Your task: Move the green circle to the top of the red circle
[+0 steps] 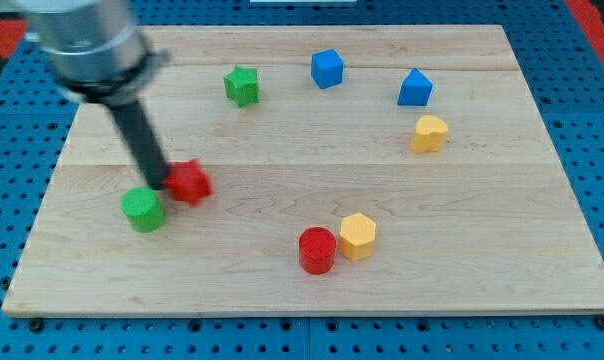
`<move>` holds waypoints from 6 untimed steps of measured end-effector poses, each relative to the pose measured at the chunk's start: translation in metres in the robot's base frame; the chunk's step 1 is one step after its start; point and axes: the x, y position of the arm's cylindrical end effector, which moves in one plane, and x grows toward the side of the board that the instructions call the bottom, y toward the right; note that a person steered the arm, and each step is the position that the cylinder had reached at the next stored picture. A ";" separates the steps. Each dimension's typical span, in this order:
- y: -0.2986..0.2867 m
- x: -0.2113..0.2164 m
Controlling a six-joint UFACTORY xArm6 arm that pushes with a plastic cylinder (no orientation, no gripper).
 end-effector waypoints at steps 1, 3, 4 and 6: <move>0.013 -0.006; 0.117 0.014; 0.077 0.003; -0.078 -0.006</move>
